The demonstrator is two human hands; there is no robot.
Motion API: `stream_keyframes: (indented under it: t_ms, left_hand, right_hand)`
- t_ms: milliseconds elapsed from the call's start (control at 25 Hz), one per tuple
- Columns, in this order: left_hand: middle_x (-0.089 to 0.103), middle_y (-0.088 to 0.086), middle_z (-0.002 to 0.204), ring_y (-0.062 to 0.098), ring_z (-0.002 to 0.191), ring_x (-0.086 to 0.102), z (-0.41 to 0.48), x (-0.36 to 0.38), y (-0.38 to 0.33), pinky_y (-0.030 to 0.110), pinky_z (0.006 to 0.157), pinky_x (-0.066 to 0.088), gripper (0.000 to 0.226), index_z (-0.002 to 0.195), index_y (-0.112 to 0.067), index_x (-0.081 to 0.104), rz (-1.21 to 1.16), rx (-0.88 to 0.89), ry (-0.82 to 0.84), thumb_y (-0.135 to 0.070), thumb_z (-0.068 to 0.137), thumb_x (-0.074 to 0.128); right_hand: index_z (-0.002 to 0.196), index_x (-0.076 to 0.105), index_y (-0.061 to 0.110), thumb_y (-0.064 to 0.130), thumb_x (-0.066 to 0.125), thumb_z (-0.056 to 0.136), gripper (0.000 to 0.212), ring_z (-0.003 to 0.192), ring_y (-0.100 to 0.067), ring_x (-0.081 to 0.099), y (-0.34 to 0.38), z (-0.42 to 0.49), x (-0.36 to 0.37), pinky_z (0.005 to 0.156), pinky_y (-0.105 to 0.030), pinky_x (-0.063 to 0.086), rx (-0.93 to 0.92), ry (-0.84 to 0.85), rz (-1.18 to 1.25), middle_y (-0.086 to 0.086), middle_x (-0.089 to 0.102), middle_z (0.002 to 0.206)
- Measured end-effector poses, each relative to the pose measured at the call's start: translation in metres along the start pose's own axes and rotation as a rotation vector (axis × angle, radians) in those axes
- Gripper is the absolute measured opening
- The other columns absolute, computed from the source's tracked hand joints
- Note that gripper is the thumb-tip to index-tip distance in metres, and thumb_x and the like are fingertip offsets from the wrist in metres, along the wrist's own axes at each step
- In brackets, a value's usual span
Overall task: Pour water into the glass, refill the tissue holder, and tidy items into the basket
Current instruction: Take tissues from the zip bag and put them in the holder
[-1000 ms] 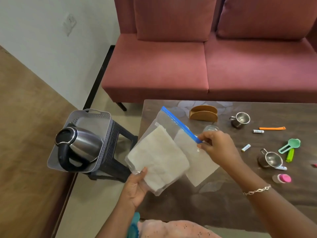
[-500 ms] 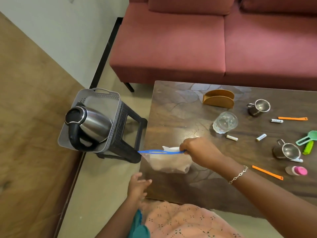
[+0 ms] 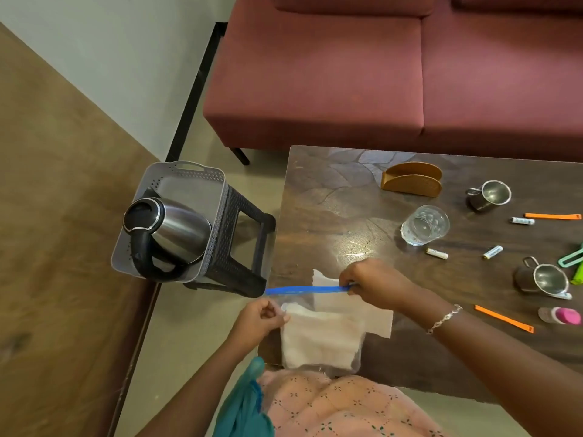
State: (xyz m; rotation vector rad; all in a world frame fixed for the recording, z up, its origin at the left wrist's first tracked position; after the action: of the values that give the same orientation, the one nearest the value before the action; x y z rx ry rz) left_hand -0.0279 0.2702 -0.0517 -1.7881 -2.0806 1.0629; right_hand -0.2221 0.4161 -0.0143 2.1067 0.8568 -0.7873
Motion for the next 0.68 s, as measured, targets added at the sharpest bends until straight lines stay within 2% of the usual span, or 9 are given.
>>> stream_keyframes:
  t_ms: [200,280,400,560,680]
  left_hand:
    - [0.058,0.001,0.076,0.015,0.069,0.056,0.042,0.014,-0.010,0.023,0.057,0.043,0.014,0.079,-0.015,0.052,0.122,-0.092,-0.058,-0.019,0.084,0.065]
    - [0.060,0.007,0.090,0.019,0.077,0.058,0.054,0.014,-0.016,0.030,0.065,0.046,0.015,0.089,-0.014,0.053,0.146,-0.116,-0.108,-0.021,0.084,0.065]
    - [0.057,0.012,0.116,0.027,0.106,0.056,0.061,0.009,-0.029,0.036,0.086,0.046,0.045,0.120,-0.010,0.048,0.226,-0.117,-0.181,-0.023,0.082,0.068]
    - [0.049,0.010,0.132,0.022,0.121,0.047,0.050,0.002,-0.060,0.032,0.094,0.041,0.062,0.129,-0.012,0.042,0.141,0.132,-0.193,-0.021,0.077,0.074]
    - [0.037,-0.001,0.144,0.016,0.133,0.035,0.037,-0.004,-0.089,0.033,0.103,0.033,0.083,0.138,-0.024,0.031,0.037,0.347,-0.106,-0.029,0.070,0.079]
  right_hand:
    - [0.104,0.061,0.010,0.019,0.051,0.090,0.020,0.091,-0.031,0.060,-0.010,0.023,0.005,0.072,-0.034,0.045,0.051,-0.075,-0.165,-0.010,0.063,0.103]
    - [0.108,0.059,0.007,0.016,0.050,0.090,0.022,0.091,-0.033,0.060,-0.015,0.024,0.002,0.069,-0.035,0.044,0.077,-0.142,-0.198,-0.011,0.059,0.106]
    - [0.112,0.058,0.007,0.011,0.051,0.089,0.025,0.086,-0.033,0.061,-0.023,0.019,-0.007,0.066,-0.036,0.046,0.065,-0.298,-0.191,-0.011,0.060,0.108]
    - [0.097,0.068,0.010,0.012,0.064,0.081,0.016,0.076,-0.034,0.066,-0.024,-0.012,-0.036,0.057,-0.038,0.052,-0.007,-0.563,-0.032,-0.008,0.069,0.097]
    - [0.083,0.070,0.014,0.010,0.072,0.074,0.010,0.067,-0.025,0.067,-0.012,-0.044,-0.065,0.052,-0.036,0.055,-0.059,-0.680,0.043,-0.003,0.072,0.083]
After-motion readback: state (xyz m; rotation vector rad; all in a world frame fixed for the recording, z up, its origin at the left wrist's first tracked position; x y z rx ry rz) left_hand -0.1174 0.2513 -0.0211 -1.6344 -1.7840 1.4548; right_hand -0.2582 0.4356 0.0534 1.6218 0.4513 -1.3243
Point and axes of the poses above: each hand's wrist, its own z-axis towards the middle knuckle, its own x-axis out of the palm, y = z × x, the point moved 2 cm from there along z, towards the middle knuckle
